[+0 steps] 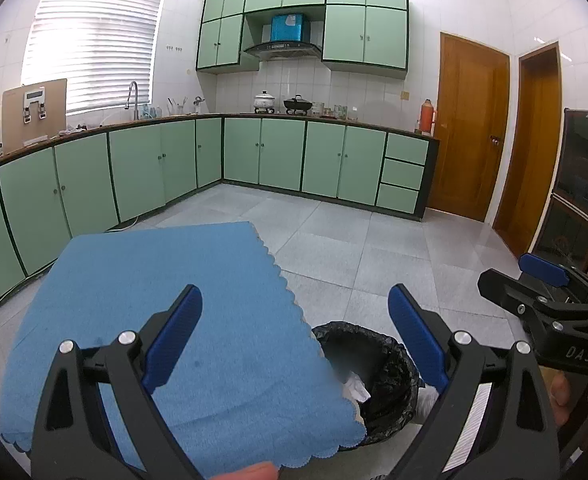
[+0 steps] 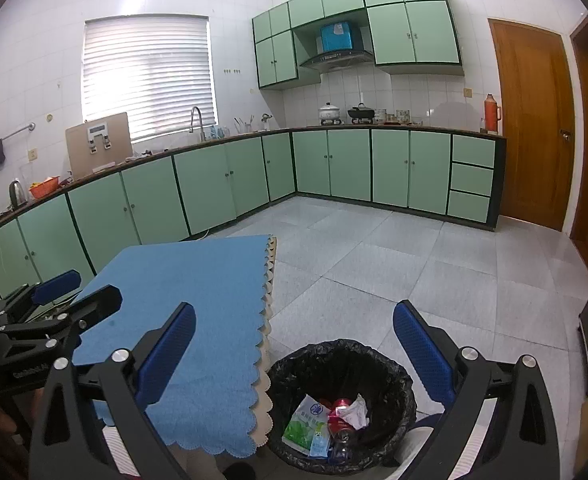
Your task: Collect trash
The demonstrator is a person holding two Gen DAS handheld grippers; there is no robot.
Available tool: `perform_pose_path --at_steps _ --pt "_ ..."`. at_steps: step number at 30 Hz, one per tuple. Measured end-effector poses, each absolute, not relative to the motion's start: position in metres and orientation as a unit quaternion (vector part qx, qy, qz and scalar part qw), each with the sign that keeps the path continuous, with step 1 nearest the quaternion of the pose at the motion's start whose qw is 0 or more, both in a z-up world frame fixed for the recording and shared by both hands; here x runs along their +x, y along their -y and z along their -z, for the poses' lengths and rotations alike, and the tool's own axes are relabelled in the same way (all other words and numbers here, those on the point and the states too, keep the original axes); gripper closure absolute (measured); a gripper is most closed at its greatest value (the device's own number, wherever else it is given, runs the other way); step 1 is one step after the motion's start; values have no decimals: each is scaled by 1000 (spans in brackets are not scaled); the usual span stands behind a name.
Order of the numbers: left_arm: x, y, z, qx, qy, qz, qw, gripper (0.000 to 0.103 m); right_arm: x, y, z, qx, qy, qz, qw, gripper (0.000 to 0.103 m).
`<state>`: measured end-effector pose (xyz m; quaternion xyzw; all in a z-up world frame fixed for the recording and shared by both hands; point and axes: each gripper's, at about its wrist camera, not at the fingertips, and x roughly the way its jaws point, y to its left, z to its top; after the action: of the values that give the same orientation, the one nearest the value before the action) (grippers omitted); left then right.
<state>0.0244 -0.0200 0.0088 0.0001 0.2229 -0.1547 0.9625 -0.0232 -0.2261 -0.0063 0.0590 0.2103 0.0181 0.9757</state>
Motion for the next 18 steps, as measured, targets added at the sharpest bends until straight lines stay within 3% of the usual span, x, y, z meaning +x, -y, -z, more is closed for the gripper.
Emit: perform_pose_path --at_steps 18 --pt "25 19 -7 -1 -224 154 962 12 -22 225 7 58 -211 -20 975 6"
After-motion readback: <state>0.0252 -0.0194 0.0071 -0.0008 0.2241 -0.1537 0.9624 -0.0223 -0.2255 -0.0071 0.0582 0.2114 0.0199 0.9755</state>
